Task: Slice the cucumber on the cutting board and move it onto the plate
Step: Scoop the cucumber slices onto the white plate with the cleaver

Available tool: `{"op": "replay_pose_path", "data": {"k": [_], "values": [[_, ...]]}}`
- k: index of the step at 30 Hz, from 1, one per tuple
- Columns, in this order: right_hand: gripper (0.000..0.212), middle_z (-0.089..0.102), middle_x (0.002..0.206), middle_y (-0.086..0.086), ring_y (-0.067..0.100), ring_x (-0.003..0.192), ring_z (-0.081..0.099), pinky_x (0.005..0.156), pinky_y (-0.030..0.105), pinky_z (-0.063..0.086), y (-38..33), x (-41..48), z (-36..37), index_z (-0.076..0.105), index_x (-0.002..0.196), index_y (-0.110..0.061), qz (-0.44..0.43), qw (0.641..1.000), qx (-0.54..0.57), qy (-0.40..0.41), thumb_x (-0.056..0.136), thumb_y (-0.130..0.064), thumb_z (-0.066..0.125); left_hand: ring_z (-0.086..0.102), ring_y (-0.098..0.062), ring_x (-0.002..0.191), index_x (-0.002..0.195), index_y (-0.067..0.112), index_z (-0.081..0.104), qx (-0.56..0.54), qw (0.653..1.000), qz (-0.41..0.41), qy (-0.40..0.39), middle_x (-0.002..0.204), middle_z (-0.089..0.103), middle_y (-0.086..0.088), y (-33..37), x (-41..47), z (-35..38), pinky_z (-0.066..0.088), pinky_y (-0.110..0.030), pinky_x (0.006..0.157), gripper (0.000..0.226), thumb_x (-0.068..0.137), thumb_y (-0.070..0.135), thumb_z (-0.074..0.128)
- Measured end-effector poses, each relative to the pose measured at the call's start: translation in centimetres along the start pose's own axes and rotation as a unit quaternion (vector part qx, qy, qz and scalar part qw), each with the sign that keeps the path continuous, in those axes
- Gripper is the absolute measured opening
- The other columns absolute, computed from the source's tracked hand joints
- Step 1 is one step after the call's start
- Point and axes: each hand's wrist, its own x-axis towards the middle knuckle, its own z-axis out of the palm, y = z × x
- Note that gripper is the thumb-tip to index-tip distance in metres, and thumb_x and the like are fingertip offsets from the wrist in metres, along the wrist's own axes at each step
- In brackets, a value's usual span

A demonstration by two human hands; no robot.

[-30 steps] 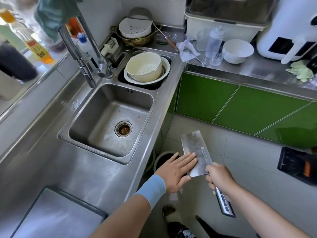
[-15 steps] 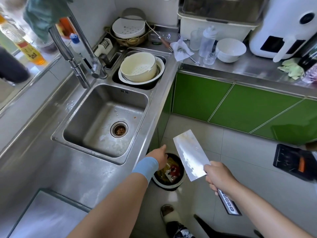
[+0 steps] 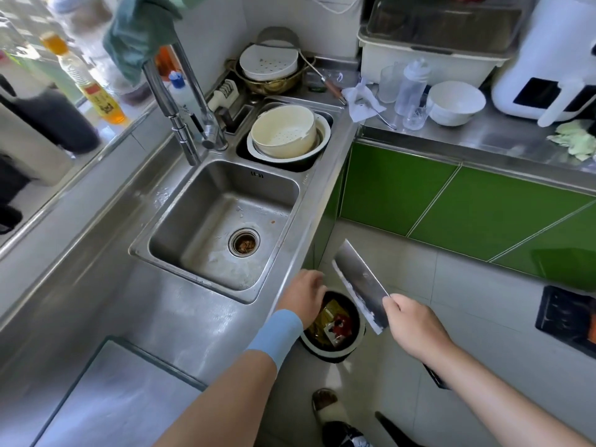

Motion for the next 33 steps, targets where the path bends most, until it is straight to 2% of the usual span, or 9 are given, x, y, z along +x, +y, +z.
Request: {"op": "replay_pose_path", "data": {"k": [2,4,6,8,12,14,20,29,33], "values": [[0.033,0.054,0.069,0.001,0.028,0.074,0.055,0.063,0.033,0.040,-0.9,-0.7,-0.2,0.040,0.078,-0.022,-0.059,0.996,-0.059,0.007,0.101,-0.040,0.025,0.051,-0.011,0.104,0.115,0.022,0.058,-0.020,0.989,0.038,0.145,0.113,0.052,0.008,-0.3,-1.0,-1.8,0.045,-0.028,0.093,0.020,0.096,0.023,0.051],[0.031,0.067,0.089,-0.004,0.030,0.097,0.063,0.074,0.034,0.043,-2.6,-1.6,-0.6,0.056,0.100,-0.045,-0.121,0.986,-0.110,-0.001,0.104,-0.044,0.026,0.046,-0.011,0.108,0.110,0.020,0.057,-0.012,0.964,0.062,0.257,0.113,0.049,0.007,-0.9,-2.1,-3.8,0.039,-0.022,0.096,0.017,0.094,0.019,0.052],[0.037,0.068,0.126,-0.009,0.025,0.121,0.059,0.085,0.031,0.043,-4.9,-2.3,-0.9,0.053,0.131,-0.059,-0.182,0.972,-0.147,-0.007,0.106,-0.046,0.028,0.042,-0.014,0.113,0.111,0.017,0.056,0.003,0.937,0.073,0.341,0.117,0.047,0.004,-1.6,-3.5,-5.7,0.027,-0.017,0.101,0.019,0.092,0.017,0.052],[0.039,0.062,0.136,-0.011,0.020,0.128,0.055,0.094,0.031,0.043,-7.0,-2.5,-0.4,0.046,0.141,-0.056,-0.241,0.956,-0.166,-0.013,0.106,-0.050,0.029,0.043,-0.019,0.114,0.112,0.014,0.057,0.013,0.919,0.089,0.383,0.119,0.049,0.000,-2.4,-5.0,-7.8,0.027,-0.021,0.103,0.024,0.090,0.019,0.050],[0.040,0.054,0.099,-0.014,0.018,0.111,0.058,0.084,0.034,0.043,-11.6,-2.5,2.1,0.043,0.143,-0.054,-0.337,0.919,-0.199,-0.047,0.104,-0.054,0.032,0.048,-0.023,0.112,0.117,0.011,0.061,0.082,0.917,0.143,0.362,0.121,0.055,-0.004,-5.5,-8.5,-11.4,0.038,-0.034,0.101,0.032,0.084,0.013,0.056],[0.041,0.048,0.099,-0.015,0.017,0.113,0.056,0.087,0.035,0.043,-14.3,-3.0,3.8,0.043,0.144,-0.052,-0.387,0.894,-0.215,-0.067,0.104,-0.054,0.035,0.050,-0.021,0.108,0.117,0.014,0.061,0.097,0.930,0.140,0.327,0.119,0.056,0.000,-7.7,-10.9,-12.5,0.042,-0.032,0.095,0.033,0.085,0.016,0.055],[0.041,0.056,0.112,-0.007,0.020,0.107,0.056,0.087,0.037,0.046,-20.8,-4.9,11.8,0.045,0.141,-0.054,-0.528,0.795,-0.286,-0.085,0.101,-0.053,0.045,0.048,-0.008,0.111,0.117,0.028,0.061,0.092,0.949,-0.024,0.301,0.120,0.054,0.011,-15.6,-19.7,-14.2,0.042,-0.020,0.082,0.039,0.083,0.046,0.054],[0.035,0.051,0.086,-0.001,0.027,0.081,0.055,0.064,0.036,0.041,-26.9,-11.5,24.5,0.061,0.123,-0.045,-0.693,0.621,-0.329,-0.162,0.092,-0.030,0.063,0.056,-0.020,0.103,0.102,0.026,0.066,0.111,0.921,-0.201,0.314,0.113,0.060,0.006,-25.5,-34.7,-12.5,0.055,-0.037,0.075,0.027,0.079,0.016,0.071],[0.031,0.051,0.090,0.003,0.028,0.083,0.051,0.066,0.037,0.038,-28.0,-14.4,28.4,0.062,0.122,-0.039,-0.730,0.557,-0.351,-0.181,0.095,-0.040,0.045,0.050,-0.016,0.107,0.105,0.031,0.064,0.106,0.905,-0.270,0.311,0.115,0.057,0.008,-26.7,-39.8,-10.8,0.053,-0.034,0.072,0.020,0.086,0.023,0.064]]}}
